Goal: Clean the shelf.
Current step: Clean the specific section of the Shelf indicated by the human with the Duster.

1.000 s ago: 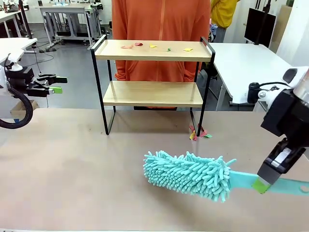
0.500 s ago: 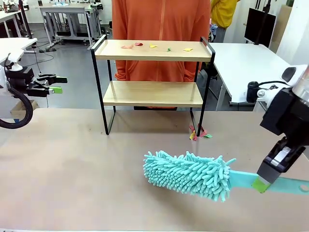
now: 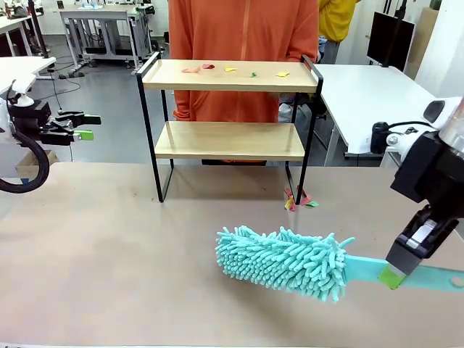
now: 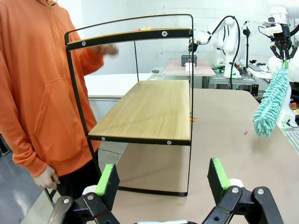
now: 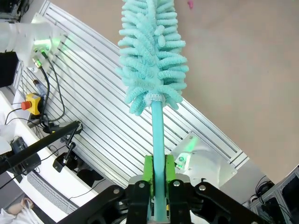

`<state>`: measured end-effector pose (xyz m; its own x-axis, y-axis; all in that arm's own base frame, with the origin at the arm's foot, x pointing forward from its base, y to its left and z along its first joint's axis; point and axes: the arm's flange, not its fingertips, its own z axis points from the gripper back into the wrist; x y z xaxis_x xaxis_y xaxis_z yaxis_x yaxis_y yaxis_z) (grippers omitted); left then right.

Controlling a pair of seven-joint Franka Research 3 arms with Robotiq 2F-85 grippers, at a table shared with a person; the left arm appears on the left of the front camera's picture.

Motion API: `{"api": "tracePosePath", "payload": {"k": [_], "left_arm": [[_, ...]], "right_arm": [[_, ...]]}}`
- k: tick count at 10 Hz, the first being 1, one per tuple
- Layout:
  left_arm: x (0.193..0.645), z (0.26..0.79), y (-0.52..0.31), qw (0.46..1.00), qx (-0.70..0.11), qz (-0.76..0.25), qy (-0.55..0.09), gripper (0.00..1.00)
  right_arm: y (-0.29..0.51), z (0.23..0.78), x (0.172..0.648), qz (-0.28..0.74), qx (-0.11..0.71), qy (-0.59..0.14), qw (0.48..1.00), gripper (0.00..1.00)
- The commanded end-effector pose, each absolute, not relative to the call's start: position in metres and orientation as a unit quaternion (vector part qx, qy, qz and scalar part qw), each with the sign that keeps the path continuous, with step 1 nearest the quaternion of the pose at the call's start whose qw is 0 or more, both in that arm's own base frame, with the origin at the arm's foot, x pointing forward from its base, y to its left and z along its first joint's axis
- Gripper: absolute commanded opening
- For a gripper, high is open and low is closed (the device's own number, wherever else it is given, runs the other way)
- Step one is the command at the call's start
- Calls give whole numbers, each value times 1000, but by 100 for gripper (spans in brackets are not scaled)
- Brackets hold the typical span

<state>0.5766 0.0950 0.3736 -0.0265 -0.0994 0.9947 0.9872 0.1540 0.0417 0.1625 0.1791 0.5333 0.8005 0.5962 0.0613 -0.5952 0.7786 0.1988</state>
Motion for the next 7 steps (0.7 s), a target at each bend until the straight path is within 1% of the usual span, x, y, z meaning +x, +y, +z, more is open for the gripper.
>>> {"api": "tracePosePath", "payload": {"k": [1,7], "left_arm": [[575,376,95,552,-424,-494,-521,100],[575,376,95,552,-424,-494,-521,100]], "right_arm": [[182,539,164,322,114,6,940,13],[182,539,164,322,114,6,940,13]]}}
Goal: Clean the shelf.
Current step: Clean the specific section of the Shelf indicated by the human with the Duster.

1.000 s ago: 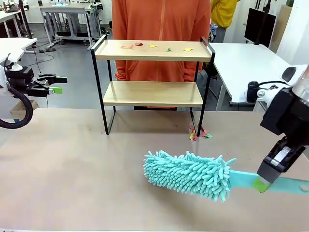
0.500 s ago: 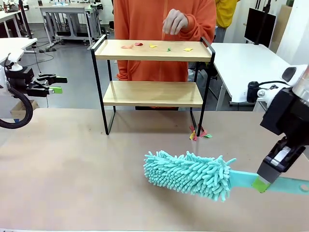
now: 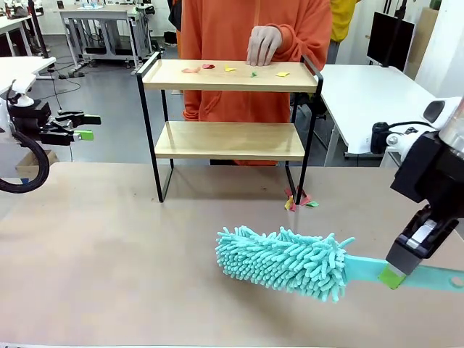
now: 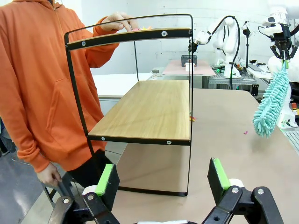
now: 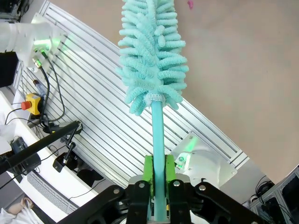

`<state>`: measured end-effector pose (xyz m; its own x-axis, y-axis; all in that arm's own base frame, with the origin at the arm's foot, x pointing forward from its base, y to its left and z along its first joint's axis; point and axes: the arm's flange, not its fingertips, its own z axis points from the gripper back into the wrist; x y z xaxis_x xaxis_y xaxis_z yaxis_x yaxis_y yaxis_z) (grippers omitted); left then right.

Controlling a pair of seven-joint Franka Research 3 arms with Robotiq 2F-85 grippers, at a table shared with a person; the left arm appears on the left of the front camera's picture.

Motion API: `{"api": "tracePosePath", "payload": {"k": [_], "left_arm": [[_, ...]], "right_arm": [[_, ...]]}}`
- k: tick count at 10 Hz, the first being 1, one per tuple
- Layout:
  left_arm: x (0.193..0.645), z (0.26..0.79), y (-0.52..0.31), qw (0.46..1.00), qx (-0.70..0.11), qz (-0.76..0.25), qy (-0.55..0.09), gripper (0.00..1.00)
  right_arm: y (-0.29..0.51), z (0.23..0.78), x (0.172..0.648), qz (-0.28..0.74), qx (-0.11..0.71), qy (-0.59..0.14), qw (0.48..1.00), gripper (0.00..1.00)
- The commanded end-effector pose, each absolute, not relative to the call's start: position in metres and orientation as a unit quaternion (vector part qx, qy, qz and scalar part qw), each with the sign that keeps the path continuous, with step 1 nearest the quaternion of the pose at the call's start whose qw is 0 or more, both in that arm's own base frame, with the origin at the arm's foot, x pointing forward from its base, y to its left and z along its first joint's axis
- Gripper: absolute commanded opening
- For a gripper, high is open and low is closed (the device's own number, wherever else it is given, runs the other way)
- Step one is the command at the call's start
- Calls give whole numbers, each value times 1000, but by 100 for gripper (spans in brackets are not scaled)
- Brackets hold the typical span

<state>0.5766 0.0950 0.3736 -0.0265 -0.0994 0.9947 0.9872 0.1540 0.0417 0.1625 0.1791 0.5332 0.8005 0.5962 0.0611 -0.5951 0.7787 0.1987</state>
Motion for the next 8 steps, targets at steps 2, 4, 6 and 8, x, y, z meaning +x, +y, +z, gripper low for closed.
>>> {"api": "tracePosePath", "payload": {"k": [2,4,6,8], "left_arm": [[575,376,95,552,-424,-494,-521,100],[575,376,95,552,-424,-494,-521,100],[575,376,95,552,-424,-494,-521,100],[575,376,95,552,-424,-494,-521,100]], "right_arm": [[182,539,164,322,114,6,940,13],[182,539,164,322,114,6,940,13],[182,539,164,322,114,6,940,13],[184,559,157,301,141,-24,943,13]]}}
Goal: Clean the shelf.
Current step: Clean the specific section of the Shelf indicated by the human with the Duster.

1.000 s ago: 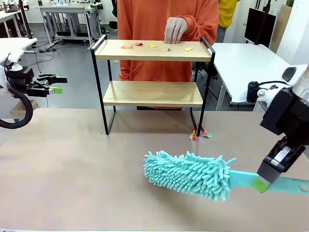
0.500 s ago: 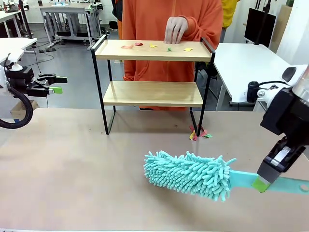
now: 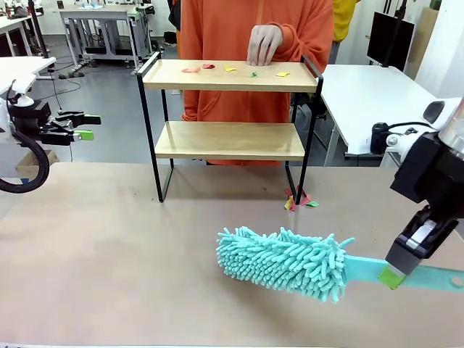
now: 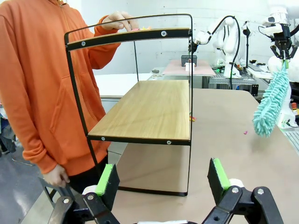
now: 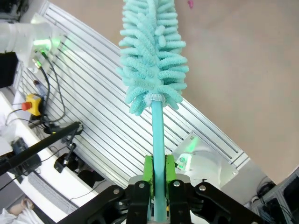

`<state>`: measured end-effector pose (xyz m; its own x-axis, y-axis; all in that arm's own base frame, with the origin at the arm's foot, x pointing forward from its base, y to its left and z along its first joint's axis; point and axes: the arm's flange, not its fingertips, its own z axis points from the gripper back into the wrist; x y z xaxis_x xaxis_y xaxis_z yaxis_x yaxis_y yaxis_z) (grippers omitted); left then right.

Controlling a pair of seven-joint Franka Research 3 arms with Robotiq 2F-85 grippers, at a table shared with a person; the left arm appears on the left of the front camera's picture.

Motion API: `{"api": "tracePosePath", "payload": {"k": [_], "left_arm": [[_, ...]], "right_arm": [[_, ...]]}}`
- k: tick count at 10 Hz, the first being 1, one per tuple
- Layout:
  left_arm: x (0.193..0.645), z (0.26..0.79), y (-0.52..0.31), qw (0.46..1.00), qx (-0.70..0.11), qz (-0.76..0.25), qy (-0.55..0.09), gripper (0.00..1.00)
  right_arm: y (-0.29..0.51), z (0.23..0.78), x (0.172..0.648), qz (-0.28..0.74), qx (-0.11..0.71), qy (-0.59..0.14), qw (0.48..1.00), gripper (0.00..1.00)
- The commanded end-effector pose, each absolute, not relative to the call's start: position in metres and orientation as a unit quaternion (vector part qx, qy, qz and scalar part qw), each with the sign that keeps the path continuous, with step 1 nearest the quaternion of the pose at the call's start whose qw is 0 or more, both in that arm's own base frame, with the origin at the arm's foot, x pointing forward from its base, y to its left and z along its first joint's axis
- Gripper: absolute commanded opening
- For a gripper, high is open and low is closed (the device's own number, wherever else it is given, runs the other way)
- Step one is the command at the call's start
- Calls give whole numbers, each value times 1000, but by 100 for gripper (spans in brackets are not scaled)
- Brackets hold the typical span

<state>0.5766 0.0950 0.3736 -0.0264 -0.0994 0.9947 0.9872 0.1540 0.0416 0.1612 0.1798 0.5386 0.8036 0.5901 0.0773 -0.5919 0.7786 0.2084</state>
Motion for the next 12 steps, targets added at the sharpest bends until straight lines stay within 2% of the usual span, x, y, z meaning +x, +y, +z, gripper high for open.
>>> {"api": "tracePosePath", "payload": {"k": [1,5,7,11,12], "left_arm": [[575,376,95,552,-424,-494,-521,100],[575,376,95,552,-424,-494,-521,100],[575,376,95,552,-424,-494,-521,100],[575,376,95,552,-424,-494,-521,100],[575,376,95,552,-424,-494,-521,100]], "right_arm": [[189,585,151,284,154,-36,946,13],[245,694,121,214,186,-116,952,13],[287,735,136,166,208,-143,953,13],[356,761,196,120,249,-153,949,13],[345,755,200,187,251,-123,942,13]]}}
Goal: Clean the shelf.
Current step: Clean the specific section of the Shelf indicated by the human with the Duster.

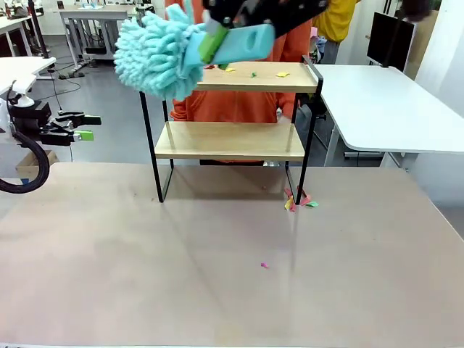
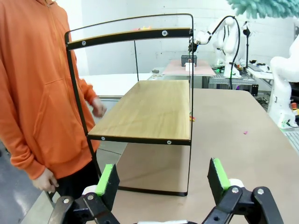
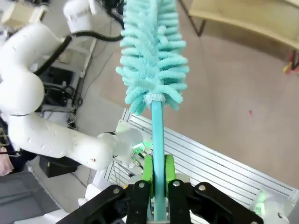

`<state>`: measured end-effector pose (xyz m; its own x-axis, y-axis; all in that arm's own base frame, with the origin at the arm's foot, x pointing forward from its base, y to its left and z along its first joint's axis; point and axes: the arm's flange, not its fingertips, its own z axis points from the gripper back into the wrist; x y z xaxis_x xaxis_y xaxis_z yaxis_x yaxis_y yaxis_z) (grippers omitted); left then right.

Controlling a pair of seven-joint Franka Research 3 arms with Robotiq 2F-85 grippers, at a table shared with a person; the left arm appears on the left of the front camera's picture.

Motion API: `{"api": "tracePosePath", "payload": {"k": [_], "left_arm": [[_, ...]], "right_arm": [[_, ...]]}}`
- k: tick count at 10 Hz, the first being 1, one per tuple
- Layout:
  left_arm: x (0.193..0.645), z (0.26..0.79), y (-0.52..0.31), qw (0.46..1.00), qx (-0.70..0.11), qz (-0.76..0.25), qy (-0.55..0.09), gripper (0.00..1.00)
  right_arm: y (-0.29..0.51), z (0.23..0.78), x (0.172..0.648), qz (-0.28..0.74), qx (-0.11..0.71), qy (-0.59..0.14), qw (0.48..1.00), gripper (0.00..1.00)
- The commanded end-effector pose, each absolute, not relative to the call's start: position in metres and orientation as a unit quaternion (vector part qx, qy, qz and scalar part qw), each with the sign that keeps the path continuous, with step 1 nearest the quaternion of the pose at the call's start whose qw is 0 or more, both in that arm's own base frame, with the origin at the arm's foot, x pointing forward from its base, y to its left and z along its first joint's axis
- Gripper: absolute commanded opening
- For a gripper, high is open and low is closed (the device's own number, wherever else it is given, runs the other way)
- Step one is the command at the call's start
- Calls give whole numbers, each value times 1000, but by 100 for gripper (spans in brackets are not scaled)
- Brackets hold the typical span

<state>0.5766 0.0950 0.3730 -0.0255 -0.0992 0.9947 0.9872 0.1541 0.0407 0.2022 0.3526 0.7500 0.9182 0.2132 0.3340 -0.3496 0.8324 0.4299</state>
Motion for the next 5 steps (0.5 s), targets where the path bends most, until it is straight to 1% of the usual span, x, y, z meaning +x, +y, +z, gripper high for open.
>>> {"api": "tracePosePath", "payload": {"k": [1,4,5], "left_arm": [[575,376,95,552,-424,-494,-521,100],[575,376,95,552,-424,-494,-521,100],[575,376,95,552,-424,-494,-521,100]], "right_arm": [[344,751,191,139,241,-151,949,13],[344,751,191,139,241,-151,949,13],[351,751,198,154,242,-141,948,13]]}}
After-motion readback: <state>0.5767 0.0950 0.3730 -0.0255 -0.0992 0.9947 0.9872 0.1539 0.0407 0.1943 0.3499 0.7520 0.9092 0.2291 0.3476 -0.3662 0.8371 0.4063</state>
